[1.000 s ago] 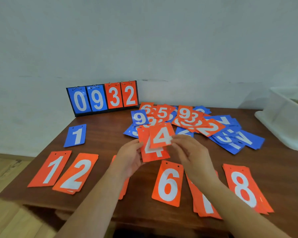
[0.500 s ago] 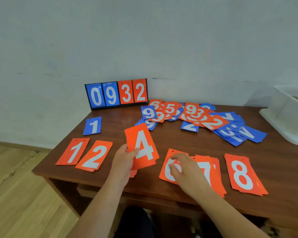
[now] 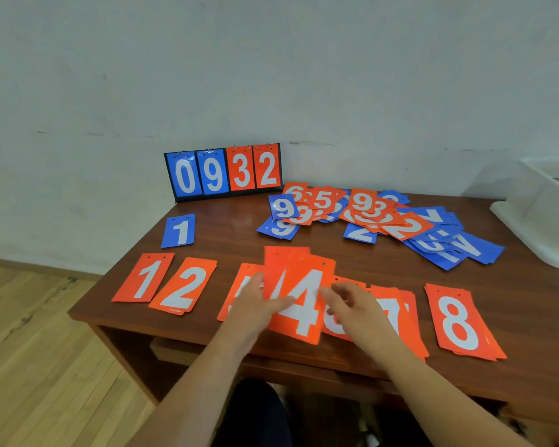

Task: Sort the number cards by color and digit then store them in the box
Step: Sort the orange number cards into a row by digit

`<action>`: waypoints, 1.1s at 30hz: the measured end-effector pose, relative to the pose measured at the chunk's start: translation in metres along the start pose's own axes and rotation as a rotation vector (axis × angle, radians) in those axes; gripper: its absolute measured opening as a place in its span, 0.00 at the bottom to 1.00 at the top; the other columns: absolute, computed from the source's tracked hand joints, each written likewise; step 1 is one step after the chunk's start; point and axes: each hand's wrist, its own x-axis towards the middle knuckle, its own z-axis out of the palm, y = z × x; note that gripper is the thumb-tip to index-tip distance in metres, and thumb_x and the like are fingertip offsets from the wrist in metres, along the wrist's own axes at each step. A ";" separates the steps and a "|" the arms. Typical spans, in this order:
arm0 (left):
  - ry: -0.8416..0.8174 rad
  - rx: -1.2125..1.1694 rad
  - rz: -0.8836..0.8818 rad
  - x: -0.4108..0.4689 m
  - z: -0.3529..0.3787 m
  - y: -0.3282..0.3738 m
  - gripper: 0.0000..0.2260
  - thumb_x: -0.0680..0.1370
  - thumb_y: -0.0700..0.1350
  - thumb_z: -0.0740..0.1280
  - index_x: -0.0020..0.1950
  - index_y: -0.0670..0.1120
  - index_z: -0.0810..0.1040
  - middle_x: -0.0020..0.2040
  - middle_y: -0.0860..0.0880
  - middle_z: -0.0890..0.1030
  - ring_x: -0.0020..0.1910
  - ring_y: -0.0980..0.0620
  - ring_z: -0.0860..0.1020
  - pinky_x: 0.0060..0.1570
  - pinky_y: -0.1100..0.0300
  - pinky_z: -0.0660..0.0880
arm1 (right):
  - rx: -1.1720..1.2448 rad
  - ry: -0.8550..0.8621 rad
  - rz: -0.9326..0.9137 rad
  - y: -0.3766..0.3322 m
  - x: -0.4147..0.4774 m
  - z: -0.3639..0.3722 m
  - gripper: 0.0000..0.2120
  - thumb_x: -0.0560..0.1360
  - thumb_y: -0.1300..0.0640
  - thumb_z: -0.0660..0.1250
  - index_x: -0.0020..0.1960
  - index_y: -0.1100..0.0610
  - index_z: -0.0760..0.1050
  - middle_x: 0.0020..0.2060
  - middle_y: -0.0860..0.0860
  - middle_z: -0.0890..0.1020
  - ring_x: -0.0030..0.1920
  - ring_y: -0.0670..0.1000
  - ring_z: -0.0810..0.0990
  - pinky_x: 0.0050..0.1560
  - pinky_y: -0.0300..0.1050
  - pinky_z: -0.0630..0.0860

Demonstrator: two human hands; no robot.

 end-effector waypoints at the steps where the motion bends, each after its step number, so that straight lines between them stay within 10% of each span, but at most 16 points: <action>1: -0.074 -0.021 -0.007 -0.003 0.013 -0.002 0.26 0.67 0.45 0.77 0.64 0.52 0.76 0.59 0.48 0.84 0.56 0.47 0.83 0.60 0.43 0.78 | 0.101 -0.011 0.060 -0.005 0.001 0.001 0.13 0.80 0.47 0.63 0.53 0.56 0.77 0.46 0.49 0.83 0.42 0.47 0.81 0.40 0.36 0.75; 6: -0.172 0.188 0.070 -0.006 0.045 -0.008 0.14 0.77 0.47 0.68 0.63 0.51 0.77 0.56 0.52 0.83 0.56 0.52 0.81 0.58 0.50 0.79 | 0.145 0.081 0.198 -0.010 0.012 -0.006 0.09 0.81 0.58 0.62 0.59 0.55 0.75 0.54 0.52 0.81 0.49 0.49 0.78 0.52 0.45 0.75; 10: 0.153 0.550 0.343 -0.002 0.016 -0.009 0.08 0.80 0.45 0.66 0.59 0.51 0.77 0.51 0.57 0.76 0.53 0.57 0.76 0.49 0.71 0.71 | 0.198 0.183 0.261 -0.009 0.023 -0.019 0.14 0.81 0.58 0.63 0.65 0.60 0.74 0.57 0.54 0.81 0.49 0.51 0.78 0.54 0.49 0.77; 14: 0.394 1.042 0.315 0.015 -0.029 -0.022 0.17 0.78 0.48 0.68 0.67 0.51 0.74 0.66 0.50 0.71 0.67 0.51 0.69 0.65 0.59 0.68 | 0.251 0.223 0.255 -0.014 0.036 -0.020 0.11 0.80 0.58 0.64 0.61 0.59 0.76 0.51 0.52 0.81 0.46 0.49 0.78 0.48 0.46 0.76; 19: 0.251 1.266 0.117 0.013 -0.037 -0.029 0.23 0.81 0.56 0.61 0.75 0.52 0.65 0.74 0.46 0.65 0.74 0.46 0.63 0.71 0.52 0.64 | 0.274 0.203 0.249 -0.026 0.049 -0.009 0.11 0.80 0.56 0.64 0.62 0.57 0.75 0.47 0.49 0.80 0.41 0.46 0.78 0.36 0.39 0.72; 29: 0.314 0.877 0.276 0.004 -0.002 -0.019 0.13 0.85 0.48 0.55 0.64 0.48 0.76 0.65 0.51 0.75 0.64 0.55 0.72 0.61 0.63 0.69 | 0.299 0.063 0.258 -0.036 0.045 0.022 0.02 0.80 0.57 0.64 0.53 0.53 0.74 0.41 0.46 0.80 0.40 0.45 0.81 0.34 0.39 0.76; 33: 0.286 0.213 0.000 0.008 -0.021 0.001 0.11 0.84 0.53 0.57 0.60 0.51 0.76 0.54 0.52 0.83 0.50 0.57 0.80 0.51 0.60 0.79 | 0.324 0.015 0.214 -0.041 0.042 0.037 0.02 0.79 0.59 0.65 0.51 0.53 0.75 0.43 0.48 0.82 0.41 0.46 0.82 0.40 0.41 0.79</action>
